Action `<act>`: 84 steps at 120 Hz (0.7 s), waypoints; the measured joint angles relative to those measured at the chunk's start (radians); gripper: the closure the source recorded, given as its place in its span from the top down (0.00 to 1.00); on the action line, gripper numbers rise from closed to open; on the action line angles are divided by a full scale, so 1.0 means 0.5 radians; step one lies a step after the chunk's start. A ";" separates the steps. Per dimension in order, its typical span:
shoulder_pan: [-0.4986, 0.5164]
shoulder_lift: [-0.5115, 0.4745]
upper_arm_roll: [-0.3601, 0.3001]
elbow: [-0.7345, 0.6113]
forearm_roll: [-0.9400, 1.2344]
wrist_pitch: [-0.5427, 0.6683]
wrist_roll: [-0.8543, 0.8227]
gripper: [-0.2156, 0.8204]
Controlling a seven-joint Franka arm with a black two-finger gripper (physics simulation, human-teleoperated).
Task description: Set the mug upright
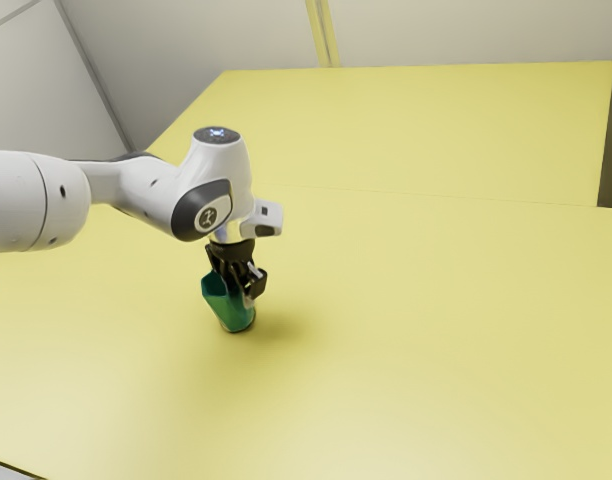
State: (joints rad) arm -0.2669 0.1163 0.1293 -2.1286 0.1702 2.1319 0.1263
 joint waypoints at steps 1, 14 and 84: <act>0.000 -0.001 0.000 0.001 0.000 0.000 0.000 0.41; 0.002 -0.007 0.000 0.007 0.001 -0.006 -0.003 0.47; 0.025 -0.011 0.010 0.612 -0.096 -0.341 -0.010 0.65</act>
State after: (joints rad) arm -0.2543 0.1110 0.1341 -1.8226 0.1221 1.9613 0.1211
